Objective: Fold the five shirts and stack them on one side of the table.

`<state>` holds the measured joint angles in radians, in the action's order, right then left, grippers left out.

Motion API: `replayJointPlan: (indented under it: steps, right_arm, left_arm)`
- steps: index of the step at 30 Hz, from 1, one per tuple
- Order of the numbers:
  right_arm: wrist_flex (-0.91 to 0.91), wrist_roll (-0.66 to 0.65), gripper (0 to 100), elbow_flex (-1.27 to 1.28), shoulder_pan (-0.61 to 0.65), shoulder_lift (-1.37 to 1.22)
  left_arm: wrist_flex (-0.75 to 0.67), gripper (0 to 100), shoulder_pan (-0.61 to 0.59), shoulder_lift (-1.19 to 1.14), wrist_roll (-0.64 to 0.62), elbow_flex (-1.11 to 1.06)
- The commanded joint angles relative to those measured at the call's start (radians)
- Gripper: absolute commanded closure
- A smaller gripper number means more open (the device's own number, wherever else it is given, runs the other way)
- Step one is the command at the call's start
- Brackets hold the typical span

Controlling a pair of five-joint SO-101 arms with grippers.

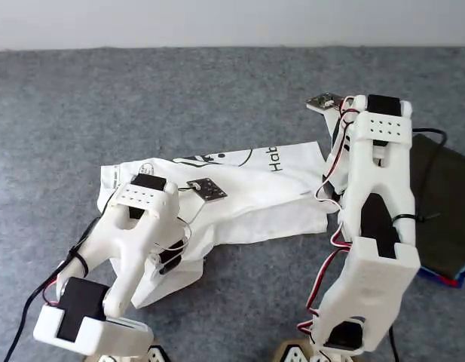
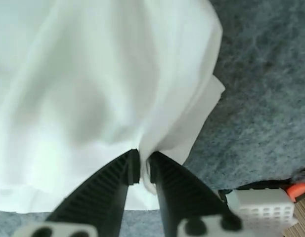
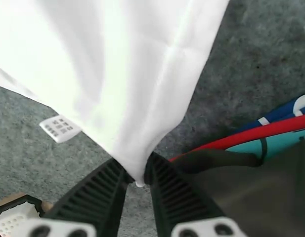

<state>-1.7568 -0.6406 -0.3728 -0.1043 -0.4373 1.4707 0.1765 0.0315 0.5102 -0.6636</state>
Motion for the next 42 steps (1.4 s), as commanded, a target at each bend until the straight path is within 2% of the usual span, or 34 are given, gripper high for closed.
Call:
replayJointPlan:
  steps: [1, 9, 14, 28, 34, 42]
  right_arm:
    - [-0.038, 0.002, 98.8, -0.011, -0.015, 0.013]
    - [-0.038, 0.002, 98.8, -0.011, -0.015, 0.012]
    - [-0.038, 0.002, 98.8, -0.011, -0.015, 0.012]
    - [-0.038, -0.026, 98.8, -0.011, -0.015, 0.010]
    - [-0.036, -0.032, 98.8, -0.011, -0.015, 0.010]
    - [-0.036, -0.032, 98.8, -0.011, -0.015, 0.010]
  left_arm:
    - [0.032, 95, -0.008, 0.014, 0.000, 0.016]
    - [0.087, 95, -0.008, 0.014, 0.002, 0.016]
    - [0.091, 91, -0.009, 0.015, 0.002, 0.019]
    - [0.057, 91, -0.006, 0.003, -0.002, 0.010]
    - [-0.025, 91, 0.018, 0.003, -0.005, -0.084]
    - [-0.038, 91, 0.014, 0.005, -0.006, -0.077]
